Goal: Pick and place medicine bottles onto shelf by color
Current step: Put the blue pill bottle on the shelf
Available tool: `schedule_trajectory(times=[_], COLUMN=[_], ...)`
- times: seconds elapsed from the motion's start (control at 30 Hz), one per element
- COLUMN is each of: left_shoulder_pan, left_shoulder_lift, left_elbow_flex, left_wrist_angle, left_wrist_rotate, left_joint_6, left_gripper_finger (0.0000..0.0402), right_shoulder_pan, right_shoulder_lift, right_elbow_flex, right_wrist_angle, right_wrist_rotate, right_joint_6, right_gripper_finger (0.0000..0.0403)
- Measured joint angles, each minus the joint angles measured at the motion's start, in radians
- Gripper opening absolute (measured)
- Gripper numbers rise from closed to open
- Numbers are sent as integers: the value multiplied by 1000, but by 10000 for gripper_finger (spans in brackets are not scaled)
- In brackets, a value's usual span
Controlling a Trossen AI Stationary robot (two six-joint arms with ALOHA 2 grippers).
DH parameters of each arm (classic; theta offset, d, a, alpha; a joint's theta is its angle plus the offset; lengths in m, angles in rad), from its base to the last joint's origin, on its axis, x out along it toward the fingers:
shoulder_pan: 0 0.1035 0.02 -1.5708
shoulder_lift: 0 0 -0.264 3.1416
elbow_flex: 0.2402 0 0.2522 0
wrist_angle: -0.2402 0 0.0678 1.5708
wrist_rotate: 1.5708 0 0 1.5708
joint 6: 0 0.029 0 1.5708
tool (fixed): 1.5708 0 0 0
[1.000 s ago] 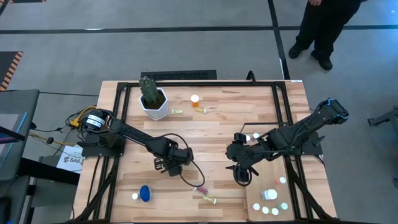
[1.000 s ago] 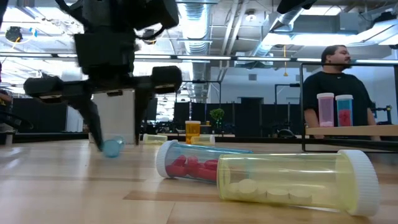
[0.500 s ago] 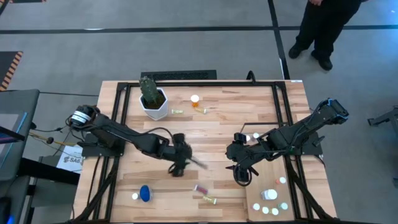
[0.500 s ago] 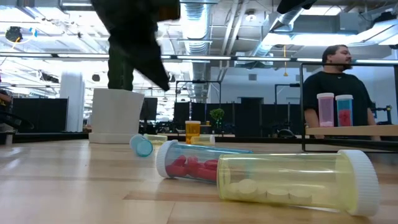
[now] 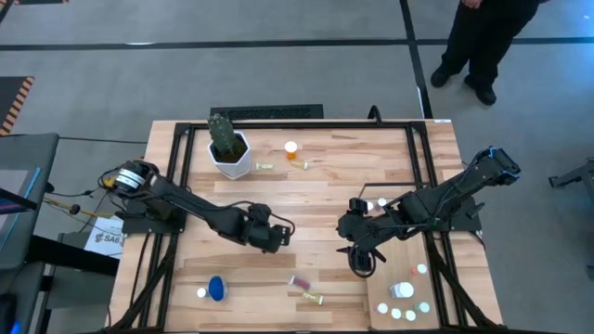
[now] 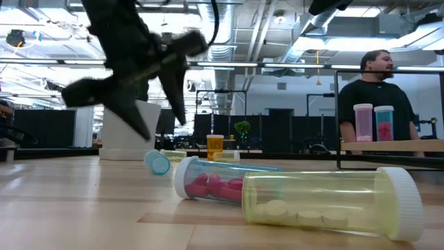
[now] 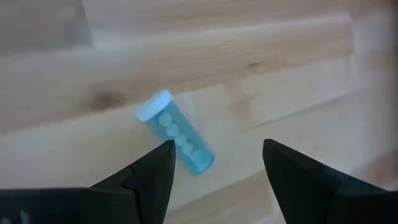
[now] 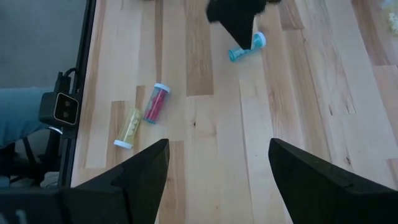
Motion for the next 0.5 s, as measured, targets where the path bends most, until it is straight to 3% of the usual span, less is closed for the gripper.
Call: schedule_trajectory(times=[0.17,0.5], left_shoulder_pan=[-5,0], left_shoulder_lift=[77,140], left_elbow_flex=[-1,3], left_wrist_angle=[19,14], left_wrist_rotate=[8,-7], left_joint_6=[-160,-214], left_gripper_finger=[229,228], right_shoulder_pan=[0,0], right_shoulder_lift=[0,0], right_elbow_flex=[0,0], right_wrist_angle=[19,43], right_wrist_rotate=[0,0], right_joint_6=[0,0], right_gripper_finger=[297,297])
